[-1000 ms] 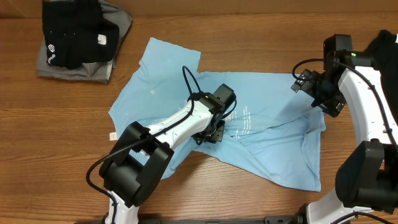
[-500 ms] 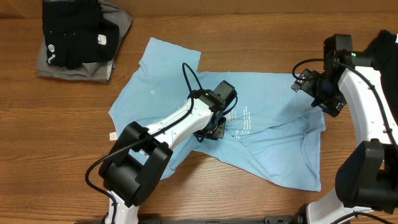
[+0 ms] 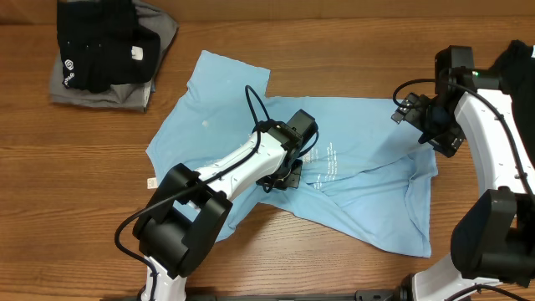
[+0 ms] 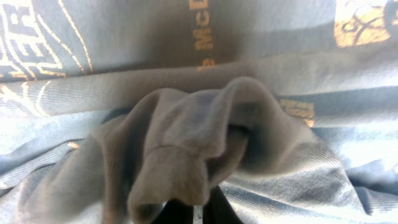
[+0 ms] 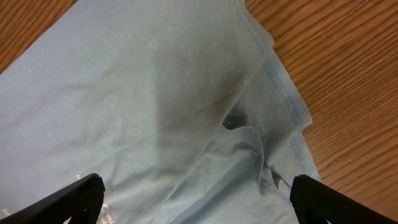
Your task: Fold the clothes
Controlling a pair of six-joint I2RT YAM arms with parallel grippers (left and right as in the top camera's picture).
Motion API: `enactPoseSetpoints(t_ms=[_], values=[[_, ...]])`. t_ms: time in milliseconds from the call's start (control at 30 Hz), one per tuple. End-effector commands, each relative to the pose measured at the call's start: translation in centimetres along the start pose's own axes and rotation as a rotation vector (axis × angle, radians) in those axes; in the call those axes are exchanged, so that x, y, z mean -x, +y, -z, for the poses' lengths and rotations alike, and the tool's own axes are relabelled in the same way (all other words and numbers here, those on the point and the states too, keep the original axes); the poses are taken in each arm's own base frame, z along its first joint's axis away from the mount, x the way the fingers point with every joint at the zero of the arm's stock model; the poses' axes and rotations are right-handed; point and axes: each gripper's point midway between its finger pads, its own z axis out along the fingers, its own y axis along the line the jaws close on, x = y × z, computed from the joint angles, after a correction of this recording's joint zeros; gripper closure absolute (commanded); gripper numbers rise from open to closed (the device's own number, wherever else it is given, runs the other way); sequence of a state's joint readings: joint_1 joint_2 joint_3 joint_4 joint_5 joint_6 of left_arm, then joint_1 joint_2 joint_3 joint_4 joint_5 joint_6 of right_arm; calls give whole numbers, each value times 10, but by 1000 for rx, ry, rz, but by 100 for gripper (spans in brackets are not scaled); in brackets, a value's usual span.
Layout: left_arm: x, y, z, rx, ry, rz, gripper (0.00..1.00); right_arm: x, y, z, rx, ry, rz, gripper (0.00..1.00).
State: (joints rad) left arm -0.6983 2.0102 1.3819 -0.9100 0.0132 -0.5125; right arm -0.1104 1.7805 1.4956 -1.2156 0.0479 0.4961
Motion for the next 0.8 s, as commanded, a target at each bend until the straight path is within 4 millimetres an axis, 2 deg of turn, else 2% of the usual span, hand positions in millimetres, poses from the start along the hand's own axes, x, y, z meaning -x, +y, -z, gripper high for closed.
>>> enactPoseSetpoints(t_ms=[0,400,533,767], values=[[10,1,20,0,-49,-12,96,0,0,-3,1,7,4,0],[1,5,72,-22,-90,-15,94,-2,-1,-3,-2,13,4,0],[-9,10,81,-11,-71,-15,94,-6,-3,-3,-9,34,4,0],[-20,16,85,9,-35,-15,94,-14,-4,-2,-10,68,4,0]])
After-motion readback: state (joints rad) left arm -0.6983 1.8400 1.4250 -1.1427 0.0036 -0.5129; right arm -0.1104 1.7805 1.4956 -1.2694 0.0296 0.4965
